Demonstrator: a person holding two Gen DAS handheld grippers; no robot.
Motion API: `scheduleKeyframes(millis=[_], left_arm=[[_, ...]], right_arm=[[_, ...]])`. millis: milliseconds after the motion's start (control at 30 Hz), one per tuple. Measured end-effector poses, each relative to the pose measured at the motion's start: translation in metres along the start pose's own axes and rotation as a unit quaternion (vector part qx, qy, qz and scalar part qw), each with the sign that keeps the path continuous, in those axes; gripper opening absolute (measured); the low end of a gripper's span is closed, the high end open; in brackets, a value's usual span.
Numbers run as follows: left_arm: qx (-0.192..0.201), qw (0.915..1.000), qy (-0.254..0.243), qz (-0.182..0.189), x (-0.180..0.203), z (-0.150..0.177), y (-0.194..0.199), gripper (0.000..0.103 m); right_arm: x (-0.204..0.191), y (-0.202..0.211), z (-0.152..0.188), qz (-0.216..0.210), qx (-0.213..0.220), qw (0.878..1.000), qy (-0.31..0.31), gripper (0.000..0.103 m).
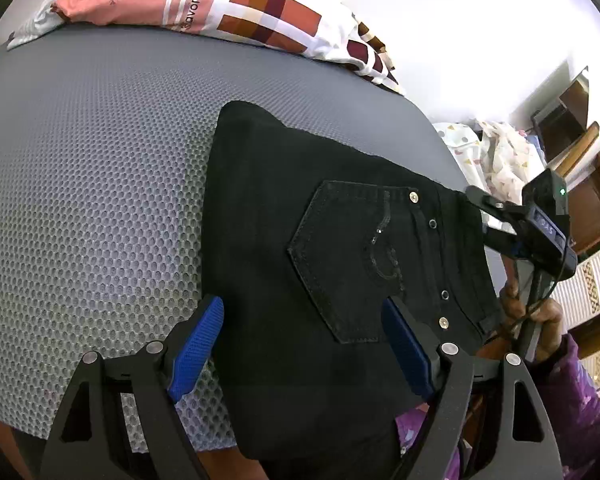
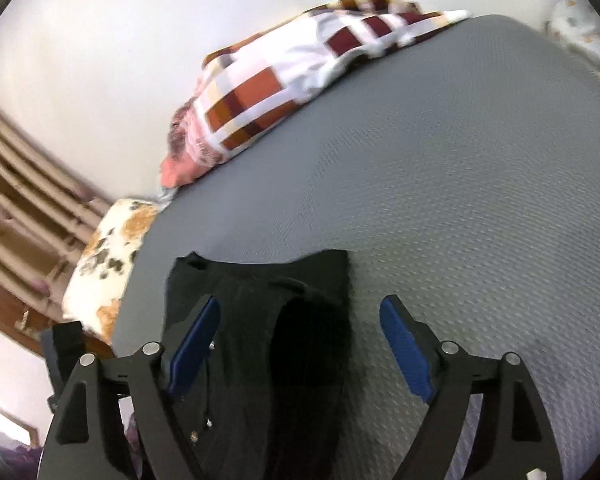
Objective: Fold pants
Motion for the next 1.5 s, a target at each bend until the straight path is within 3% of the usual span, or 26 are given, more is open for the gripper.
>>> scheduleKeyframes(millis=[33,100,133,367,500,567,633,667,800,933,1067,1133,1233,1400,1467,1500], left_arm=[[-0.001,1.0000,0.001,-0.002,-0.001,0.000,-0.001,0.081],[0.000,1.0000,0.001,-0.003,-0.001,0.000,-0.002,0.081],[0.001,1.0000,0.001,-0.004,-0.002,-0.001,-0.003,0.081],[-0.001,0.9999,0.009,-0.012,-0.005,-0.006,-0.015,0.082],[-0.003,0.9998,0.013,-0.012,-0.008,-0.006,-0.020,0.086],[-0.013,0.9997,0.016,-0.017,-0.013,-0.003,-0.026,0.087],[-0.010,0.9997,0.017,-0.012,-0.013,-0.005,-0.026,0.087],[-0.015,0.9996,0.018,-0.012,-0.013,-0.005,-0.027,0.087],[-0.010,0.9995,0.029,0.002,-0.015,-0.007,-0.023,0.087],[-0.004,0.9995,0.029,0.007,-0.016,-0.006,-0.022,0.087],[-0.004,0.9999,0.015,0.000,-0.015,-0.001,-0.022,0.087],[0.002,0.9999,0.014,-0.001,-0.015,-0.002,-0.019,0.087],[0.003,0.9997,0.025,0.007,-0.020,-0.005,-0.012,0.087],[0.011,0.9993,0.032,0.017,-0.035,-0.016,0.005,0.087],[0.008,0.9986,0.040,0.033,-0.041,-0.020,0.006,0.087],[0.001,0.9984,0.042,0.038,-0.045,-0.021,0.003,0.087]], right_arm=[[-0.007,-0.005,0.000,0.000,-0.007,1.000,0.021,0.047],[-0.014,-0.010,0.001,0.031,-0.016,0.997,0.061,0.042],[-0.016,-0.011,0.001,0.025,-0.019,0.998,0.062,0.039],[-0.030,-0.006,-0.014,-0.017,0.009,0.998,0.057,0.034],[0.001,-0.015,-0.002,-0.012,-0.001,1.000,0.019,0.031],[0.006,-0.015,0.000,-0.035,0.005,0.999,0.001,0.031],[0.004,-0.011,-0.003,-0.040,0.012,0.999,-0.009,0.045],[0.004,-0.008,-0.004,-0.046,0.015,0.999,-0.016,0.047],[0.001,0.029,0.001,-0.058,0.049,0.996,-0.037,0.048],[-0.034,0.057,0.026,-0.068,0.049,0.996,0.012,0.048],[-0.056,0.045,0.064,0.001,0.001,0.996,0.091,0.046],[-0.043,0.022,0.093,0.072,-0.052,0.989,0.118,0.038],[-0.034,0.020,0.100,0.058,-0.039,0.994,0.087,0.038],[-0.037,0.040,0.082,0.032,-0.012,0.998,0.055,0.041],[-0.032,0.048,0.072,0.018,-0.006,0.999,0.032,0.047],[-0.029,0.049,0.068,0.022,-0.003,0.999,0.027,0.056]])
Point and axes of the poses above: each gripper's, at about its wrist camera, not at the fingertips, and y roughly against the way its jaws point, x to its right, z to its underside, the point moved 8 cm from there along -y, roughly the way its jaws point, and after that the axes turned 6 degrees about -z, right-handed, at the moved point
